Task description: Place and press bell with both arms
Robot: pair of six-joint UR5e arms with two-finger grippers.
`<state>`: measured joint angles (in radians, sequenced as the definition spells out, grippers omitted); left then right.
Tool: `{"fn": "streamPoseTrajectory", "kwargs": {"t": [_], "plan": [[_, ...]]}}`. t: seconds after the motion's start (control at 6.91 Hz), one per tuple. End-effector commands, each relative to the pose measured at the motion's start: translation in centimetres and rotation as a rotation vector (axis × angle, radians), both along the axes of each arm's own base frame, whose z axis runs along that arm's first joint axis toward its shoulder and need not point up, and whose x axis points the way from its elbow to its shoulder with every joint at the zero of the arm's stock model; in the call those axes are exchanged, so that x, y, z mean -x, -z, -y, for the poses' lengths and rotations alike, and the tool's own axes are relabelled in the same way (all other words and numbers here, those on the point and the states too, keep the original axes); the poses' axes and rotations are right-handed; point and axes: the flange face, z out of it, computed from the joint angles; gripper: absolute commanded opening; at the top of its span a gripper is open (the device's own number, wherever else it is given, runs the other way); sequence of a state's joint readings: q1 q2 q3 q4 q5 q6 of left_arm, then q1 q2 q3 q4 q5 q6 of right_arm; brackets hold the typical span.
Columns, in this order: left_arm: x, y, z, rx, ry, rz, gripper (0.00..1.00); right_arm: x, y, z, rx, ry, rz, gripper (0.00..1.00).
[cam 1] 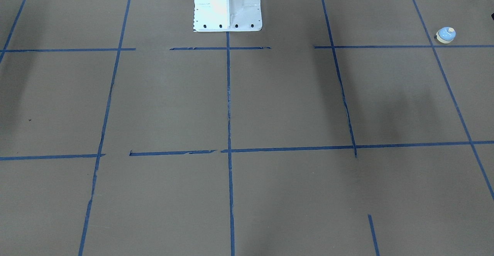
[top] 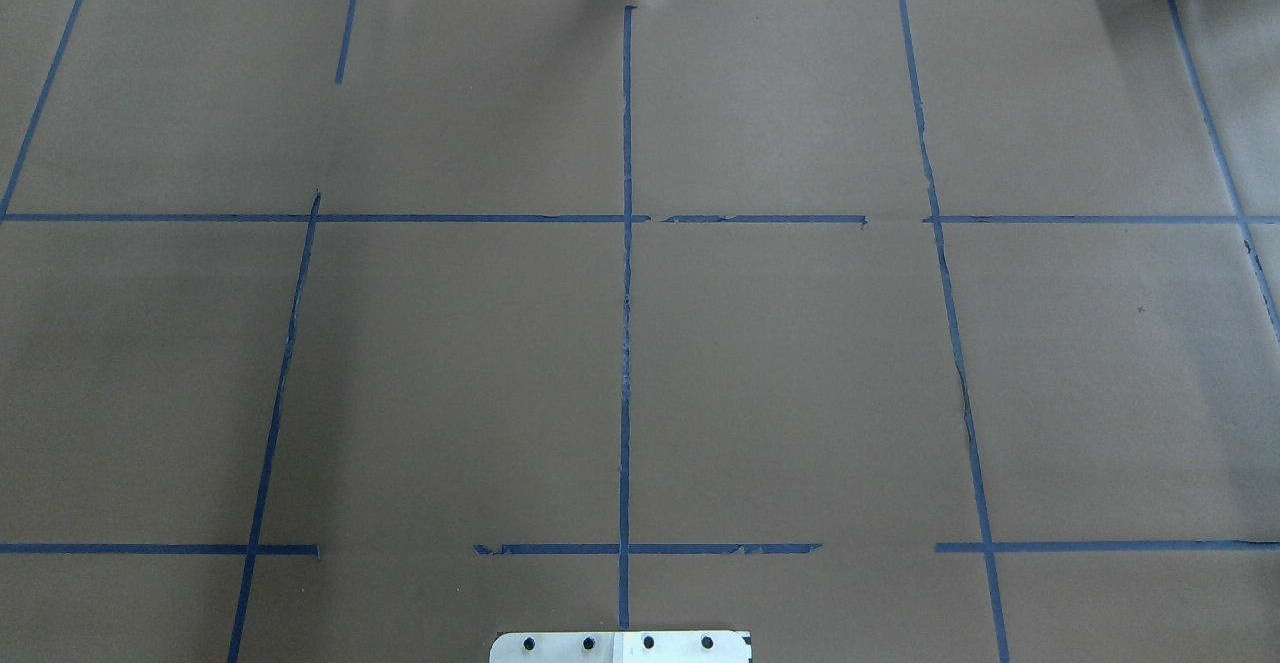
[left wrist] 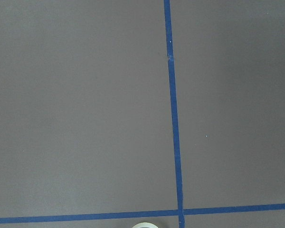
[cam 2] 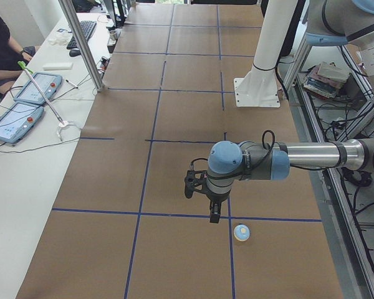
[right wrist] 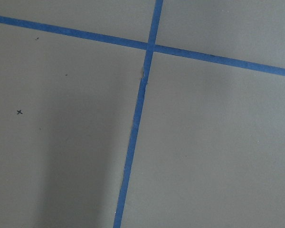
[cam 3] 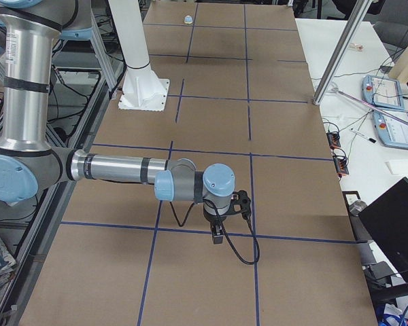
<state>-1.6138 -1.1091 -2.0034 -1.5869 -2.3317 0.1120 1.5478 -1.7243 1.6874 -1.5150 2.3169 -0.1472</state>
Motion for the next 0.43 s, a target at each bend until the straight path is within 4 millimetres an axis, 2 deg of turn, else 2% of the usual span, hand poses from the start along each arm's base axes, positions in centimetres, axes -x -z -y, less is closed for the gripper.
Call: {"fn": "streamPoseTrajectory", "kwargs": {"t": [0.0, 0.29], "plan": [[-0.05, -0.16, -0.14, 0.002, -0.004, 0.0, 1.0, 0.01, 0.0, 0.0, 0.0, 0.0, 0.001, 1.0], [-0.3, -0.06, 0.2, -0.002, -0.012, 0.002, 1.0, 0.01, 0.02, 0.01, -0.001, 0.0, 0.001, 1.0]]}}
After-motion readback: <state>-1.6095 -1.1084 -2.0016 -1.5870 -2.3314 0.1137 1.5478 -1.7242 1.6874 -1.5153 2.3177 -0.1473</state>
